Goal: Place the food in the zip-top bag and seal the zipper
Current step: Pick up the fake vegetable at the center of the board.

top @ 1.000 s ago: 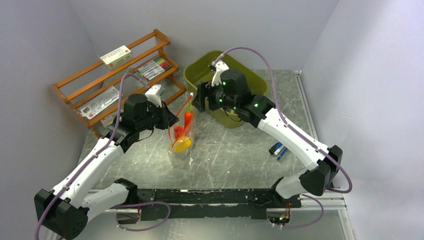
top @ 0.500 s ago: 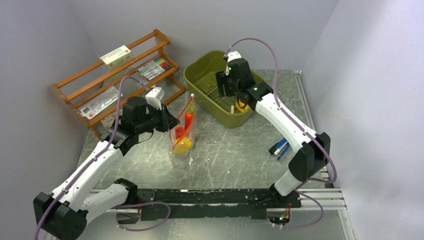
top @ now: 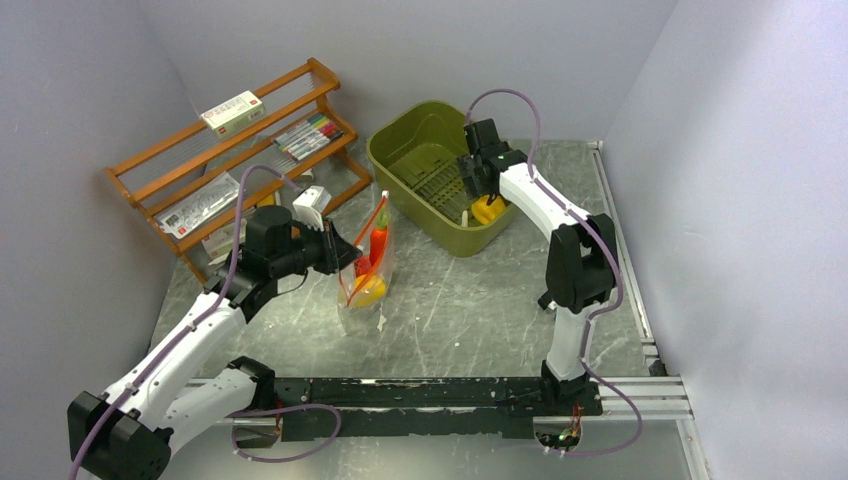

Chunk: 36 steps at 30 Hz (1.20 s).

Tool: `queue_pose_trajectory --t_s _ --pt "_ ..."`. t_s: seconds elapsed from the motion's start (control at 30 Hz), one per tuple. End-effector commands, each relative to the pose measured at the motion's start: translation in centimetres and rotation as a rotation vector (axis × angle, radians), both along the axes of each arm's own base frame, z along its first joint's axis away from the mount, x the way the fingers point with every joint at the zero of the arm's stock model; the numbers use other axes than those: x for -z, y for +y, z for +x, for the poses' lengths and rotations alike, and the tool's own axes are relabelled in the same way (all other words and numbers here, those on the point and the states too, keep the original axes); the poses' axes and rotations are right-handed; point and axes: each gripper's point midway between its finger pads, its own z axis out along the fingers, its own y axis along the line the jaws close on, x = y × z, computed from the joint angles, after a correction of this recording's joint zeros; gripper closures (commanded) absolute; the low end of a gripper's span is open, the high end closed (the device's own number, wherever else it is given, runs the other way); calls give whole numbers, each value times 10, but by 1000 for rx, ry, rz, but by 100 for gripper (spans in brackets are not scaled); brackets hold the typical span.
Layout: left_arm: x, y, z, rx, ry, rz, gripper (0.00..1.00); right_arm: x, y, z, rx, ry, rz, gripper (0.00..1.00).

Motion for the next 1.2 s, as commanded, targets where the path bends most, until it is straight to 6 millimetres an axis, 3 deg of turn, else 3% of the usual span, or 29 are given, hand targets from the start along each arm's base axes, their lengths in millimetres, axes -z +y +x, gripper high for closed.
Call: queue_pose_trajectory --t_s 0.0,0.23,0.47,0.67,1.17 --pt "-14 0 0 10 -70 -26 93 -7 -2 23 -10 -23 -26 29" --pt "-12 5 -1 -34 -41 -40 93 34 -2 36 0 85 -85 30" --pt "3 6 -8 -44 26 -41 93 53 -2 34 26 134 -43 30" --pt "7 9 -7 -58 61 -2 93 69 -20 23 113 211 -121 29" --pt "6 10 -6 -57 58 14 93 52 -8 3 100 271 -25 16"
